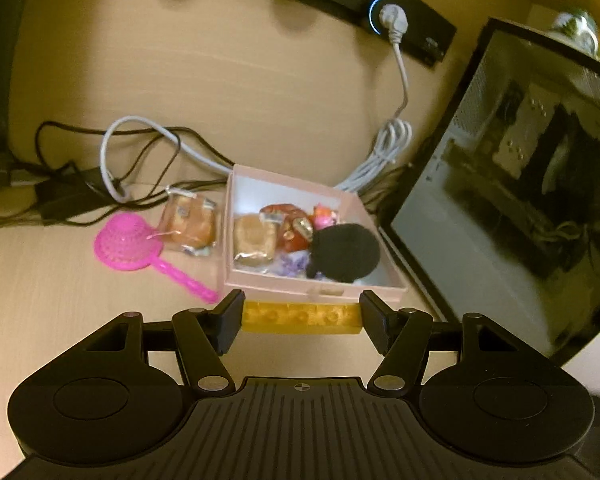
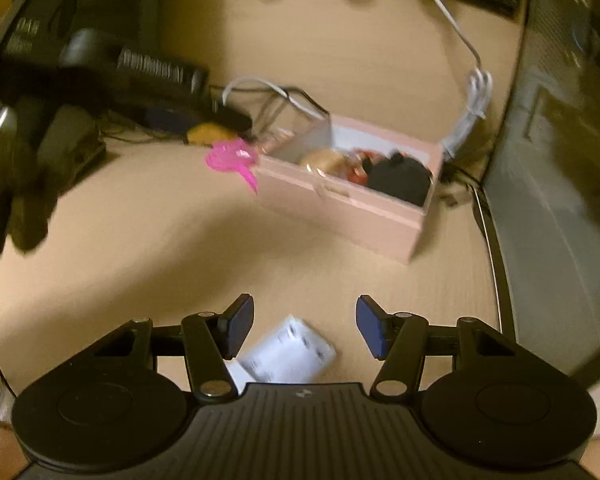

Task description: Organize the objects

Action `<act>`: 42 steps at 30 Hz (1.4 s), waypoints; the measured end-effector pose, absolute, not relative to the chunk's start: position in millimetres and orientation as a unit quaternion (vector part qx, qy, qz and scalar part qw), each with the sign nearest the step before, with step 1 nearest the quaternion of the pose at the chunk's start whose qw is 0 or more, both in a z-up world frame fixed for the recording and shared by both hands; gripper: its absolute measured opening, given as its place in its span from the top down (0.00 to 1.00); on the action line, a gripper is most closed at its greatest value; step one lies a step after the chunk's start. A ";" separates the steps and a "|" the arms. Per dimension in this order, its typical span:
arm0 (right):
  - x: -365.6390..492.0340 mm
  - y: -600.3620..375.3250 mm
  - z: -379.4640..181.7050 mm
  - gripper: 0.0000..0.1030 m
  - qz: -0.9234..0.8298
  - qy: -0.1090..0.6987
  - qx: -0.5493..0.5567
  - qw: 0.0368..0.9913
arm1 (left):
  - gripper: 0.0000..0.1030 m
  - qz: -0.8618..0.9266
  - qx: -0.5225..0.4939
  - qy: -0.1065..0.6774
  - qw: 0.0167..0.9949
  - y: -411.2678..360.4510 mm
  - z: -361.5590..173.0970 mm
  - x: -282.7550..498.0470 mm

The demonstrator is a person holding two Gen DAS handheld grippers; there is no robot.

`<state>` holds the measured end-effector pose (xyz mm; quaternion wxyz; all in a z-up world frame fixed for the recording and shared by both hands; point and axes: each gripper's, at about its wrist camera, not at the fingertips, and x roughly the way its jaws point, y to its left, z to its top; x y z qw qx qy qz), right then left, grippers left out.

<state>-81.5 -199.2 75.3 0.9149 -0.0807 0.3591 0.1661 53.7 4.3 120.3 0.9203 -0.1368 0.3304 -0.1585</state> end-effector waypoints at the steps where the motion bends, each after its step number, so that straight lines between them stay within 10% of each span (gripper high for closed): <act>1: -82.8 -201.5 70.8 0.22 0.162 0.365 -0.078 0.914 | 0.34 -0.156 -0.142 0.334 0.919 3.7 116.7 51.8; 15: -54.6 -181.9 26.9 0.00 0.212 0.428 -0.125 0.870 | 0.34 -0.142 -0.165 0.396 0.892 31.8 74.4 35.9; 29: -66.4 -161.5 26.3 0.00 0.327 0.447 -0.034 0.832 | 0.34 -0.140 -0.188 0.408 0.883 37.1 61.3 44.5; 42: -67.2 -132.4 20.2 0.00 0.308 0.359 -0.201 0.858 | 0.34 -0.118 -0.198 0.402 0.886 51.8 63.3 31.3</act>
